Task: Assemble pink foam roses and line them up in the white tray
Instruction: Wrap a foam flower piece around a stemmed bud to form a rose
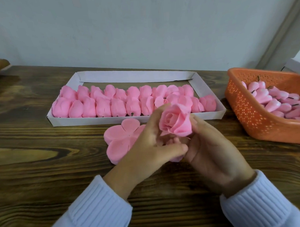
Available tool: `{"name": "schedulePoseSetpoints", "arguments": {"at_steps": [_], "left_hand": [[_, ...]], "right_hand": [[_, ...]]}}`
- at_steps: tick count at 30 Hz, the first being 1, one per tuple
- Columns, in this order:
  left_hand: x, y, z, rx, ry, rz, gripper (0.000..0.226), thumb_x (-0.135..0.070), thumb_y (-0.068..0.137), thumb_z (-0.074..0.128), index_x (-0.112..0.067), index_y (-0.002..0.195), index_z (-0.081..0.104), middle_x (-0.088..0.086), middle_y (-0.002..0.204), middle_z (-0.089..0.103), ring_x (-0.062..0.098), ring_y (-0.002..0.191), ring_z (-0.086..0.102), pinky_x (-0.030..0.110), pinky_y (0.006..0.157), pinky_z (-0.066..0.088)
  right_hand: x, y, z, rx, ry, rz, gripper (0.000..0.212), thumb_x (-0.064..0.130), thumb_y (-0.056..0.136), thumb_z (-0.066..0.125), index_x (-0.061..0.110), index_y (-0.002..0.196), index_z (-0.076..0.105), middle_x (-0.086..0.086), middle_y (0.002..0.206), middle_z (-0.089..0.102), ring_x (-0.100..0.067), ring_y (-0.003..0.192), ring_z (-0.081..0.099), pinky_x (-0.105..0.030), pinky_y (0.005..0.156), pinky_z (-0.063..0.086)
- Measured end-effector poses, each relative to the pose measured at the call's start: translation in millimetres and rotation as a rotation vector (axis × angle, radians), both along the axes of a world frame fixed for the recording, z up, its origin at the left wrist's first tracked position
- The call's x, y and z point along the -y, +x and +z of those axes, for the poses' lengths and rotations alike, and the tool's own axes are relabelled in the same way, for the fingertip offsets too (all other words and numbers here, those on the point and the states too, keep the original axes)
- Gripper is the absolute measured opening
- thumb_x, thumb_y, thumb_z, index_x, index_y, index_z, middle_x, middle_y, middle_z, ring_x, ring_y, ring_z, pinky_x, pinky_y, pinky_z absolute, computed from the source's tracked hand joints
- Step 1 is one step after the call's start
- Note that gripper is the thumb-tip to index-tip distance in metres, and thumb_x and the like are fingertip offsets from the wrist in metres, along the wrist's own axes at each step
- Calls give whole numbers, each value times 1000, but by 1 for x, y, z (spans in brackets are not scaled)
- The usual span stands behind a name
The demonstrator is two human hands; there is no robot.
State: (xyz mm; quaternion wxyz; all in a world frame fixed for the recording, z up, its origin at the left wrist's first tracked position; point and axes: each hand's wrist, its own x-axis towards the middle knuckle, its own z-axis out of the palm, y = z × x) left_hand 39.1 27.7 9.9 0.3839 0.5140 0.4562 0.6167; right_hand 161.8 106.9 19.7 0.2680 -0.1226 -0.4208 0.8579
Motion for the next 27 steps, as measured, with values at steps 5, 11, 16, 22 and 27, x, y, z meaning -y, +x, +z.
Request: {"name": "schedulePoseSetpoints", "arguments": {"at_steps": [5,11,16,22,27], "left_hand": [[-1,6,-2,54,19,80,58,-31,62,78,-43,115,58,-11,107,70,8,105,65,30,89,52],[-1,5,-3,68,43,102,41,-31,66,77,-31,107,70,1,104,71,19,99,66,39,81,55],[1,3,1,96,74,119,27,-26,74,72,-23,100,73,2,103,72,20,104,67,37,86,55],[5,5,4,82,49,94,29,-32,71,73,-32,100,72,-4,90,72,7,72,66,19,55,50],[3,5,2,10,56,152,39,-31,67,77,-28,106,69,-3,100,72,15,94,68,32,80,55]], "right_hand": [[11,-6,-4,-67,-6,123,39,10,82,58,-4,119,57,-22,110,63,-28,104,63,-39,92,53],[14,-6,-4,-66,62,86,34,5,76,62,-1,110,61,-22,107,65,-30,103,65,-42,92,52],[9,-4,0,24,39,152,64,25,75,75,2,130,51,-21,123,60,-33,112,59,-42,95,50],[13,-5,-1,185,47,131,39,36,91,48,7,105,70,-16,89,63,-16,71,64,-25,63,56],[16,-6,-2,112,41,103,41,16,93,51,-7,126,50,-20,116,64,-29,107,61,-39,92,53]]}}
